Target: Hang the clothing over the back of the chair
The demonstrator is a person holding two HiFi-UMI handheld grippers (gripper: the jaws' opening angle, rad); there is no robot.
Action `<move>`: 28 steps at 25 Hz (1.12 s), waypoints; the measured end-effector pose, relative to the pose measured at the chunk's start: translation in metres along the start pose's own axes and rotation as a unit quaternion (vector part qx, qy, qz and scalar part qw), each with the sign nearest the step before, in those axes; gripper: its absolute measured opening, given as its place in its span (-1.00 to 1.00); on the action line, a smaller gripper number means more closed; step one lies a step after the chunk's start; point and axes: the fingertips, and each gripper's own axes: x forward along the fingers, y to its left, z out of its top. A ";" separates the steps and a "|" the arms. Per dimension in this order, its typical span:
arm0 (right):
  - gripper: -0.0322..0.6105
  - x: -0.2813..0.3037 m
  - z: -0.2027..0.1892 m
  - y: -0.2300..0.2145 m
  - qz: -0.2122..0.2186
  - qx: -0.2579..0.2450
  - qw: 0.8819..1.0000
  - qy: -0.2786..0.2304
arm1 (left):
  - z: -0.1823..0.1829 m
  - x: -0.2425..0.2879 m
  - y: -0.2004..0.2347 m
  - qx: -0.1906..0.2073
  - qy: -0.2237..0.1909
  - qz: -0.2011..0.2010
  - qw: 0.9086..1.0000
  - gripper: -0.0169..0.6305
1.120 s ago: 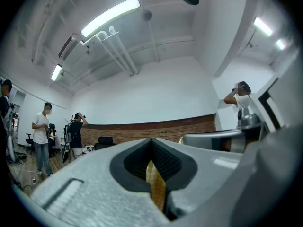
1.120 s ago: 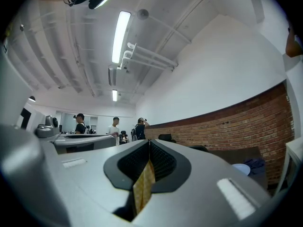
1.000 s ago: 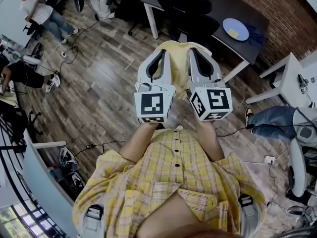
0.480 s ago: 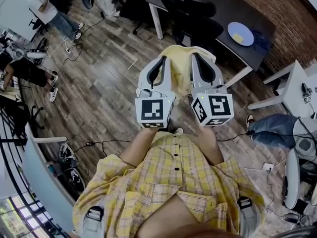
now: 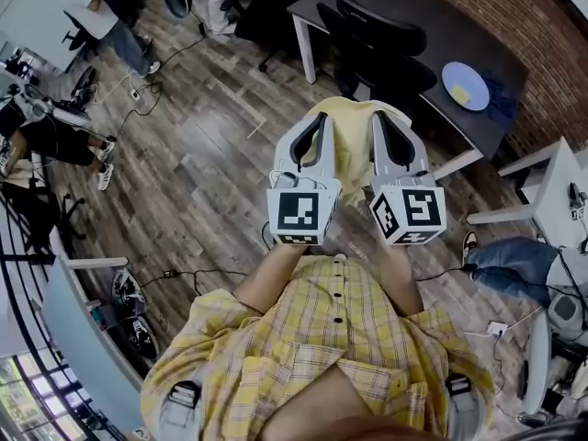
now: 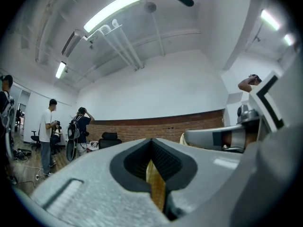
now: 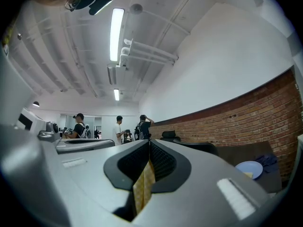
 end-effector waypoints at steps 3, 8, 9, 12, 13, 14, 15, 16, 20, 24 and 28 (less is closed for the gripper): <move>-0.86 0.031 -0.001 -0.002 -0.003 0.001 1.000 0.001 | -0.002 0.023 0.023 -0.003 0.000 -0.005 1.000 -0.94; -0.86 0.086 0.005 -0.011 -0.018 -0.007 1.000 -0.001 | 0.001 0.071 0.061 -0.013 -0.007 -0.020 1.000 -0.94; -0.86 0.096 0.007 -0.013 -0.023 -0.009 1.000 -0.002 | 0.003 0.082 0.068 -0.014 -0.009 -0.026 1.000 -0.94; -0.86 0.123 0.018 -0.018 -0.035 -0.016 0.999 -0.006 | 0.012 0.111 0.087 -0.019 -0.017 -0.044 0.999 -0.94; -0.86 0.130 0.022 -0.020 -0.041 -0.018 0.999 -0.008 | 0.015 0.120 0.093 -0.020 -0.020 -0.051 0.998 -0.94; -0.86 0.137 0.025 -0.022 -0.049 -0.020 0.999 -0.010 | 0.019 0.128 0.098 -0.021 -0.023 -0.058 0.998 -0.94; -0.86 0.144 0.028 -0.025 -0.058 -0.021 0.998 -0.012 | 0.022 0.135 0.102 -0.021 -0.026 -0.065 0.997 -0.94; -0.86 0.151 0.031 -0.028 -0.067 -0.022 0.997 -0.014 | 0.024 0.143 0.107 -0.020 -0.029 -0.072 0.997 -0.94; -0.86 0.178 0.036 -0.032 -0.095 -0.029 0.995 -0.019 | 0.029 0.171 0.126 -0.021 -0.036 -0.099 0.994 -0.94; -0.86 0.197 0.038 -0.036 -0.120 -0.032 0.992 -0.019 | 0.030 0.194 0.138 -0.014 -0.034 -0.128 0.991 -0.94; -0.86 0.208 0.032 -0.041 -0.141 -0.035 0.989 -0.010 | 0.022 0.212 0.146 -0.026 -0.026 -0.153 0.988 -0.94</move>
